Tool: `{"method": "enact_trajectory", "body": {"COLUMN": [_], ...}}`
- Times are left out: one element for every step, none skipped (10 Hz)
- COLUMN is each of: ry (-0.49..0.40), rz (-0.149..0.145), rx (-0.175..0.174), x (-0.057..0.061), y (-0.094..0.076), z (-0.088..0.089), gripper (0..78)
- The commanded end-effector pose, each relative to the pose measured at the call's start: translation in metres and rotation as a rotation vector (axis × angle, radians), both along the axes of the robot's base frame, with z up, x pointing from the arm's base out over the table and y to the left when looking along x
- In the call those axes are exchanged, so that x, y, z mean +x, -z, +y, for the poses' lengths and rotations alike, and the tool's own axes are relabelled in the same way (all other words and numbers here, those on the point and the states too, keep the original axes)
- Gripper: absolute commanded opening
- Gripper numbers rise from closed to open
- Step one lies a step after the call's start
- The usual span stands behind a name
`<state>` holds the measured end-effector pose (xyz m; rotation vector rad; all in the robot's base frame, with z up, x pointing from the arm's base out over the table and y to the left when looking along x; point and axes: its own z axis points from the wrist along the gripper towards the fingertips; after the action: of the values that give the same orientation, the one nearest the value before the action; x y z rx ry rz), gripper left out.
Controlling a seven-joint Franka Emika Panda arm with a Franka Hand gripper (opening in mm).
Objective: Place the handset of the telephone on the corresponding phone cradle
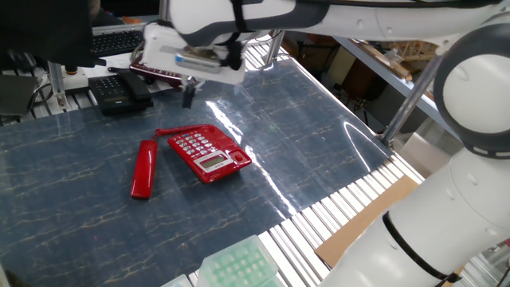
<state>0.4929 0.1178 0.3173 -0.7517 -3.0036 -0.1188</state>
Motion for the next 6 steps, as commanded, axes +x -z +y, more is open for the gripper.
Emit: {"method": "enact_trajectory", "body": {"ry": [0.062, 0.063, 0.064, 0.072, 0.074, 0.075], "rz": [-0.008, -0.007, -0.007, -0.007, -0.006, -0.004], "rx": [-0.002, -0.001, -0.001, -0.007, -0.008, -0.007], "x": [0.012, 0.016, 0.018, 0.023, 0.025, 0.025], "y": [0.009, 0.011, 0.012, 0.015, 0.015, 0.015], "z": [0.032, 0.033, 0.033, 0.033, 0.033, 0.033], "gripper": [0.0, 0.0, 0.0, 0.0, 0.0, 0.0]}}
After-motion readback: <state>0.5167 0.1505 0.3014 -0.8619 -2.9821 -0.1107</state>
